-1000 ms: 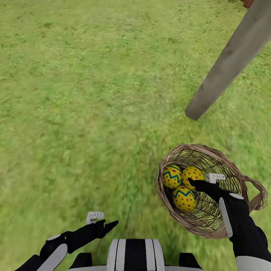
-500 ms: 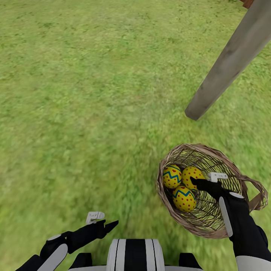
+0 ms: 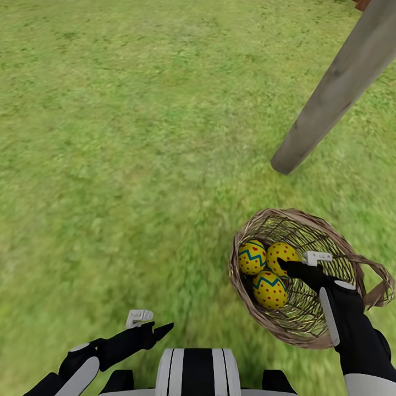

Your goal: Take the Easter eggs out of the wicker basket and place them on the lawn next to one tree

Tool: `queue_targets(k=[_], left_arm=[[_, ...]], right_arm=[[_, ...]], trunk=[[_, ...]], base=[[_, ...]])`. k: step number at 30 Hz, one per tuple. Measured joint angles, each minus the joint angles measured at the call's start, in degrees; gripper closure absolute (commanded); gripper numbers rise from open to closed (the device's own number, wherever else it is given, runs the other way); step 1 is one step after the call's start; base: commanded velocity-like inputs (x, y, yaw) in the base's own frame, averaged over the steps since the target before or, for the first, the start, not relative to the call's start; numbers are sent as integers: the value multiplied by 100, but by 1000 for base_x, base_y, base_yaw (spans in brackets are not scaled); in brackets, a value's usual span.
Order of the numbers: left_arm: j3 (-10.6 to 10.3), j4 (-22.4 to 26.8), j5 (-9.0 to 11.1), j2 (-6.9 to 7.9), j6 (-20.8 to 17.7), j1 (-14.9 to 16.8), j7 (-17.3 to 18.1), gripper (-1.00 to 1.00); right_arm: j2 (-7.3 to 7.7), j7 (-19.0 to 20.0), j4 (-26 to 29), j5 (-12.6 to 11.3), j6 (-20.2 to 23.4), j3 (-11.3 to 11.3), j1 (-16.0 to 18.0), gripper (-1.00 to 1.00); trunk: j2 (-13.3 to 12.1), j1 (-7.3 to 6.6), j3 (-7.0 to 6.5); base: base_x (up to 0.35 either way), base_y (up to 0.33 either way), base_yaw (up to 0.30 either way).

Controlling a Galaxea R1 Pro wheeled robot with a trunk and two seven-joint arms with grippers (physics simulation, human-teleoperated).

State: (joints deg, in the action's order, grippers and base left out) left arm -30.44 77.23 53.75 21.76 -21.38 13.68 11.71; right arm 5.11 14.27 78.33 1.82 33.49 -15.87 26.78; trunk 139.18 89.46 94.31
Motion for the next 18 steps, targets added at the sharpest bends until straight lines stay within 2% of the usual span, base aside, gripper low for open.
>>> queue_targets(k=[9,15,18], left_arm=[[0,0,0,0,1,0,0,-100],[-9,0,-1,0,-1,0,-7,-100],[-9,0,0,0,2,0,-8,-100]], right_arm=[[7,8,1,0,-116,16,0,-100],[9,3,1,0,-120,75,0,-100],[9,1,1,0,-124,118,1,-100]], trunk=[[0,0,0],[239,131,107],[241,132,108]], base=[[0,0,0],[0,0,0],[0,0,0]])
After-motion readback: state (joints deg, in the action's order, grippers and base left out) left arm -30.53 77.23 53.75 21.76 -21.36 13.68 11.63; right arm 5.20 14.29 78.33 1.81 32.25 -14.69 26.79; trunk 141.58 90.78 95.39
